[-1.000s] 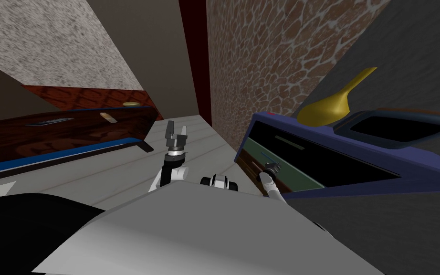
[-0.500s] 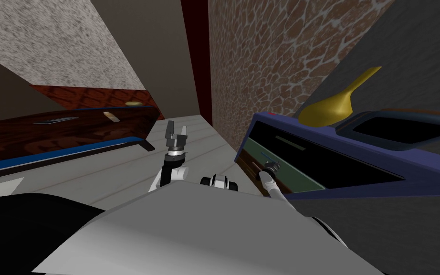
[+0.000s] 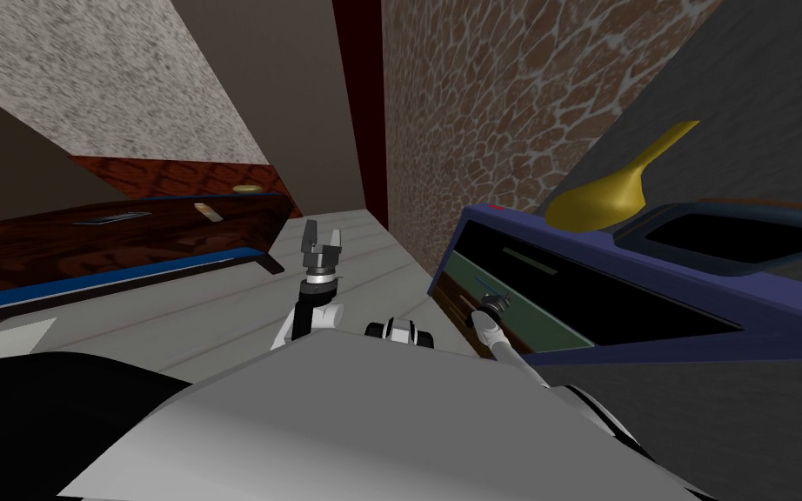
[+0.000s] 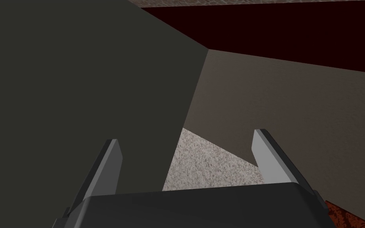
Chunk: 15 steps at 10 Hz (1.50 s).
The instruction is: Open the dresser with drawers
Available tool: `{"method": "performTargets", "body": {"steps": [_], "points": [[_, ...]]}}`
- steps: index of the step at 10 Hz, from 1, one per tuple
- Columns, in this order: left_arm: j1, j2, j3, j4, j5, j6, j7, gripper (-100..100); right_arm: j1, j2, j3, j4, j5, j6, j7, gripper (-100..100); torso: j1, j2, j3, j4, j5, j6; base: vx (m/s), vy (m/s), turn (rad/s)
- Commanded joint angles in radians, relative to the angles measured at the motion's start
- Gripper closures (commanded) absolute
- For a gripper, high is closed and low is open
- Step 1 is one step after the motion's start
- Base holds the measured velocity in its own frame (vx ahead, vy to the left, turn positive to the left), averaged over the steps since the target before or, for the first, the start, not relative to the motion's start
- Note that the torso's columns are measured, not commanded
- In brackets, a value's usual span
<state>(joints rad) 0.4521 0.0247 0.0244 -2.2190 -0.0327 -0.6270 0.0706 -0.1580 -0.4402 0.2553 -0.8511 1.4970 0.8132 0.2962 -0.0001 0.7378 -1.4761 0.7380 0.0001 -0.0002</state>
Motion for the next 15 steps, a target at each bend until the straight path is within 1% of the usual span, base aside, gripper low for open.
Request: {"method": "performTargets", "body": {"steps": [1, 2, 3, 4, 5, 6, 7, 8, 9, 10, 11, 12, 13, 14, 15], "points": [[0.000, 0.000, 0.000, 0.000, 0.000, 0.000, 0.000, 0, 0.001, -0.017, 0.063, -0.010, -0.072, 0.021, 0.009, -100, 0.000, 0.000, 0.000, 0.000, 0.000, 0.000, -0.004, -0.010, -0.005], [0.000, 0.000, 0.000, 0.000, 0.000, 0.000, 0.000, 0, -0.014, -0.050, 0.101, -0.002, -0.107, 0.062, 0.008, -100, 0.000, 0.000, 0.000, 0.000, 0.000, 0.000, -0.011, -0.015, 0.041], [0.000, 0.000, 0.000, 0.000, 0.000, 0.000, 0.000, 0, -0.014, -0.050, 0.131, -0.002, -0.135, 0.062, 0.008, -100, 0.000, 0.000, 0.000, 0.000, 0.000, 0.000, -0.011, -0.016, 0.033], [0.000, 0.000, 0.000, 0.000, 0.000, 0.000, 0.000, 0, -0.014, -0.050, 0.145, -0.002, -0.156, 0.062, 0.008, -100, 0.000, 0.000, 0.000, 0.000, 0.000, 0.000, -0.005, -0.007, 0.000], [0.000, 0.000, 0.000, 0.000, 0.000, 0.000, 0.000, 0, -0.028, -0.084, 0.182, 0.006, -0.191, 0.103, 0.007, -100, 0.000, 0.000, 0.000, 0.000, 0.000, 0.000, -0.009, -0.013, 0.047], [0.000, 0.000, 0.000, 0.000, 0.000, 0.000, 0.000, 0, -0.028, -0.084, 0.214, 0.006, -0.217, 0.103, 0.007, -100, 0.000, 0.000, 0.000, 0.000, 0.000, 0.000, -0.009, -0.017, 0.029], [0.000, 0.000, 0.000, 0.000, 0.000, 0.000, 0.000, 0, -0.028, -0.084, 0.226, 0.006, -0.240, 0.103, 0.007, -100, 0.000, 0.000, 0.000, 0.000, 0.000, 0.000, -0.004, -0.009, -0.004], [0.000, 0.000, 0.000, 0.000, 0.000, 0.000, 0.000, 0, -0.042, -0.117, 0.266, 0.013, -0.271, 0.145, 0.006, -100, 0.000, 0.000, 0.000, 0.000, 0.000, 0.000, -0.007, -0.011, 0.048], [0.000, 0.000, 0.000, 0.000, 0.000, 0.000, 0.000, 0, -0.042, -0.117, 0.295, 0.013, -0.301, 0.145, 0.006, -100, 0.000, 0.000, 0.000, 0.000, 0.000, 0.000, -0.007, -0.016, 0.028], [0.000, 0.000, 0.000, 0.000, 0.000, 0.000, 0.000, 0, -0.042, -0.117, 0.307, 0.013, -0.324, 0.145, 0.006, -100, 0.000, 0.000, 0.000, 0.000, 0.000, 0.000, -0.004, -0.009, -0.003], [0.000, 0.000, 0.000, 0.000, 0.000, 0.000, 0.000, 0, -0.056, -0.150, 0.345, 0.021, -0.359, 0.186, 0.006, -100, 0.000, 0.000, 0.000, 0.000, 0.000, 0.000, -0.012, -0.011, 0.043], [0.000, 0.000, 0.000, 0.000, 0.000, 0.000, 0.000, 0, -0.056, -0.150, 0.375, 0.021, -0.387, 0.186, 0.006, -100, 0.000, 0.000, 0.000, 0.000, 0.000, 0.000, -0.009, -0.014, 0.032], [0.000, 0.000, 0.000, 0.000, 0.000, 0.000, 0.000, 0, -0.056, -0.150, 0.389, 0.021, -0.407, 0.186, 0.006, -100, 0.000, 0.000, 0.000, 0.000, 0.000, 0.000, -0.004, -0.009, -0.001], [0.000, 0.000, 0.000, 0.000, 0.000, 0.000, 0.000, 0, -0.053, -0.150, 0.375, 0.012, -0.395, 0.186, 0.010, -100, 0.000, 0.000, 0.000, 0.000, 0.000, 0.000, 0.000, 0.000, 0.000], [0.000, 0.000, 0.000, 0.000, 0.000, 0.000, 0.000, 0, -0.042, -0.117, 0.327, 0.013, -0.349, 0.145, 0.006, 100, 0.001, 0.000, 0.000, 0.000, 0.000, 0.000, 0.009, 0.012, -0.059]]}}
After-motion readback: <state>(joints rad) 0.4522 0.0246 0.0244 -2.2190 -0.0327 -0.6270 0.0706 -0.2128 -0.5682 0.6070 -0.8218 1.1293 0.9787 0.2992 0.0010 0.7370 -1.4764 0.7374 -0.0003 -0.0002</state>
